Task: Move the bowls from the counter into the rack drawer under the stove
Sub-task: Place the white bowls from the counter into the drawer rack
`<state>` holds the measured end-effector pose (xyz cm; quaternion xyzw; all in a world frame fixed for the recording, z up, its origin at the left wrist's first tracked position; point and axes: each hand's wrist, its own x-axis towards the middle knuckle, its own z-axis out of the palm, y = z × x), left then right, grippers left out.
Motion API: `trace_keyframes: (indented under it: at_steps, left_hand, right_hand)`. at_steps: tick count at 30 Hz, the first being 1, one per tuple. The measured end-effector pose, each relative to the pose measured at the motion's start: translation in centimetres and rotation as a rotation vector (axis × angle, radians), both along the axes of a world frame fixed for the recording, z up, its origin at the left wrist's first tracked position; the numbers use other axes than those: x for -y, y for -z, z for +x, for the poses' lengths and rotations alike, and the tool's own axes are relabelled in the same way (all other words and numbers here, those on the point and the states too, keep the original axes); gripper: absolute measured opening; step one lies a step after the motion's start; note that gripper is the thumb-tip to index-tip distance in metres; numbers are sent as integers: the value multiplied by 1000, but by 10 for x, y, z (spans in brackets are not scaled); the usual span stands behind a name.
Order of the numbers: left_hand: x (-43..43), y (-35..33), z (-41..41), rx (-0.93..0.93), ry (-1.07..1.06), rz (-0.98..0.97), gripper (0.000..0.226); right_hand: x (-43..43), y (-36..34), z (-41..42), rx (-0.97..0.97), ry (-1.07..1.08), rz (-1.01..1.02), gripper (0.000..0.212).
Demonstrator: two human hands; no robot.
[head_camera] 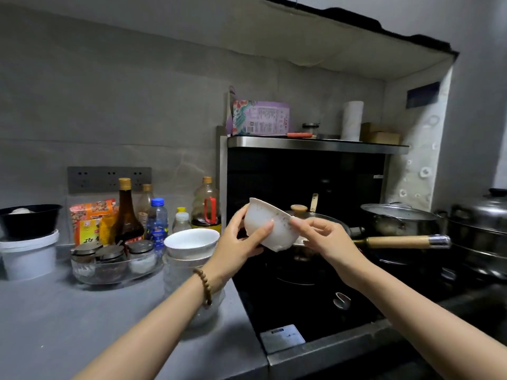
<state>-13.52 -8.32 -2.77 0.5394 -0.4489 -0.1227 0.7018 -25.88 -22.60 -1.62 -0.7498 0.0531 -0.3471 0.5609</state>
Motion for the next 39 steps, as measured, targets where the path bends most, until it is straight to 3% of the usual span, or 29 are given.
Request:
trace_keyframes:
  at_steps: [8, 10, 15, 21, 24, 28, 31, 36, 39]
  left_hand:
    - [71, 52, -80, -99, 213, 231, 50]
    - [86, 68, -99, -106, 245, 289, 47]
    - [121, 116, -134, -200, 364, 402, 12]
    - [144, 188, -145, -126, 417, 674, 45]
    - [150, 222, -144, -170, 465, 749, 44]
    - [157, 268, -140, -288, 511, 838, 20]
    - [163, 298, -131, -326, 515, 896, 23]
    - [173, 345, -111, -320, 410, 1047, 54]
    - [182, 371, -103, -364, 350, 1100, 47]
  right_hand:
    - [51, 40, -110, -128, 108, -74, 21]
    - [63, 58, -133, -187, 134, -86, 22]
    - [87, 110, -171, -263, 188, 36, 14]
    - [108, 178, -191, -446, 165, 152, 15]
    - [116, 211, -190, -522, 147, 231, 15]
    - [130, 260, -181, -646, 114, 315, 15]
    - [138, 293, -170, -676, 146, 352, 18]
    - [155, 342, -148, -793, 106, 374, 20]
    - [170, 370, -134, -875, 75, 415, 23]
